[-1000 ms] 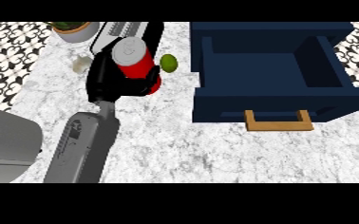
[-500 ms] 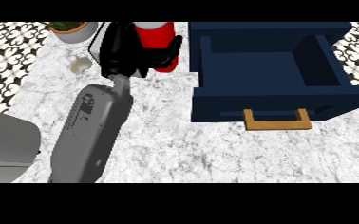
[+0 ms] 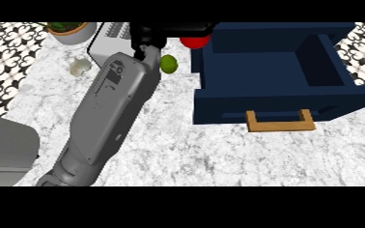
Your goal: Pick up the can, place it into the drawer and close the drawer
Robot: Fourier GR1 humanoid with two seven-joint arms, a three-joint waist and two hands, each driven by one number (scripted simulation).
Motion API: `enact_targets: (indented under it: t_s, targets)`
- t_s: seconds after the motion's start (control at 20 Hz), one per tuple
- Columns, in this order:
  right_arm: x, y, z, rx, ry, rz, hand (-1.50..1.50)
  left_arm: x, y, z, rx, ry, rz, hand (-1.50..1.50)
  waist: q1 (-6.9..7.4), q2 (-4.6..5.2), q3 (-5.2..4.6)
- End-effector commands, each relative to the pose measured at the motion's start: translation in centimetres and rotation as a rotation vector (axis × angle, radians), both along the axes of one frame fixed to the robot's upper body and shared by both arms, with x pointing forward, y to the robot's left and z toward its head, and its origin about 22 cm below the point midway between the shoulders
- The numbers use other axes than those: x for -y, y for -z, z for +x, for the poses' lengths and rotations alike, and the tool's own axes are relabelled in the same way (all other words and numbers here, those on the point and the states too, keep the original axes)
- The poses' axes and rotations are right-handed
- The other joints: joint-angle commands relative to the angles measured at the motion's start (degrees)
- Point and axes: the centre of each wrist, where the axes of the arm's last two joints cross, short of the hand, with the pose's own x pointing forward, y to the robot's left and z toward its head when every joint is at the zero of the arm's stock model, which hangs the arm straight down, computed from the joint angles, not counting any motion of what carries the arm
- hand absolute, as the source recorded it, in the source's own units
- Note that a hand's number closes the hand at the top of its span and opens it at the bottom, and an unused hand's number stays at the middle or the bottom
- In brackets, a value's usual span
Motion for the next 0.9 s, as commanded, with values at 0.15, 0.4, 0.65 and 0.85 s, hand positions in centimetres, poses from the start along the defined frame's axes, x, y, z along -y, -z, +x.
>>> enact_targets:
  t_s: [0.15, 0.4, 0.65, 0.85]
  targets:
    - [-0.3, 0.4, 1.3, -0.007, 0.006, -0.014, -1.5, 3.3, -1.3, 0.6, 0.011, 0.017, 0.022, 1.5, 0.02, 0.07, 0.01]
    - [-0.7, 1.0, 0.1, -0.005, 0.001, 0.016, -1.5, 5.0, -1.1, 0.3, -0.016, 0.024, 0.035, 1.5, -0.38, -0.08, 0.03]
    - [0.2, 0.5, 0.4, 0.007, 0.003, 0.011, -1.5, 5.7, -2.5, 2.5, -0.027, 0.032, 0.065, 1.5, -0.51, 0.2, 0.03]
    - [-0.7, -0.8, 2.3, 0.025, -0.011, -0.006, -1.5, 7.7, -2.4, 1.5, -0.035, 0.021, 0.064, 1.5, -1.54, 0.4, 0.05]
